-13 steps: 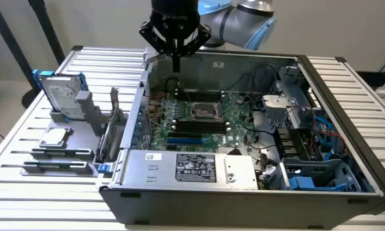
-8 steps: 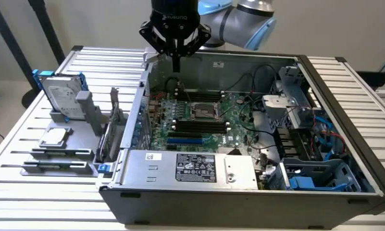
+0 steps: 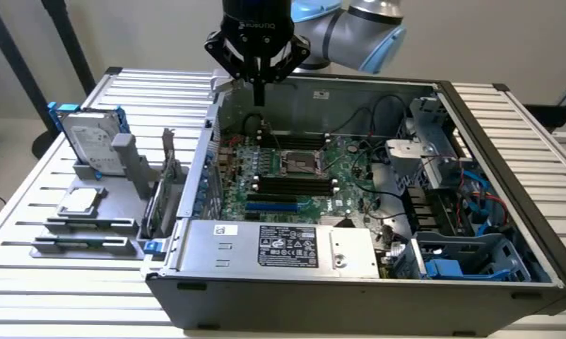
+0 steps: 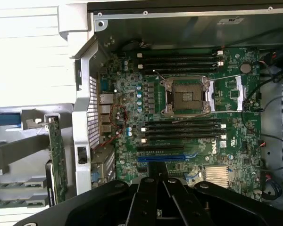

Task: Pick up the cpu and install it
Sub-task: 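Reach for the cpu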

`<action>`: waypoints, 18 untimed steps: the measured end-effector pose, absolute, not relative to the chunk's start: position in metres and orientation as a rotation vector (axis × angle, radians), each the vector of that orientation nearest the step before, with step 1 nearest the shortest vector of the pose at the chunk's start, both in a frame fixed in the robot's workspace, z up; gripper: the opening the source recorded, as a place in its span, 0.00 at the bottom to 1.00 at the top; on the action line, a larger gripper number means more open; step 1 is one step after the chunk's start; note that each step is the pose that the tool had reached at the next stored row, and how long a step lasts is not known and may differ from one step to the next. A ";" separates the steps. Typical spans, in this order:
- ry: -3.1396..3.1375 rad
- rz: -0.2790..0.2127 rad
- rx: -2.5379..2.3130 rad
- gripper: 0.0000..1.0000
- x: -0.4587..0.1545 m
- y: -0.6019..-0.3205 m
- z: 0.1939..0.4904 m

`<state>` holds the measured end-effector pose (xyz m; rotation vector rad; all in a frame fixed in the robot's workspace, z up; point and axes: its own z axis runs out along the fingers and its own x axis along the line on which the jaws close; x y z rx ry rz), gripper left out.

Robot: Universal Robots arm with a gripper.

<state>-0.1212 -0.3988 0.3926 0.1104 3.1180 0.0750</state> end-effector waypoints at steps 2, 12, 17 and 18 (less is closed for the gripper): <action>3.118 0.075 0.110 0.11 -0.122 -0.399 0.393; 3.119 0.075 0.110 0.11 -0.165 -0.399 0.393; 3.119 0.075 0.111 0.11 -0.188 -0.399 0.393; 3.119 0.075 0.111 0.11 -0.193 -0.399 0.393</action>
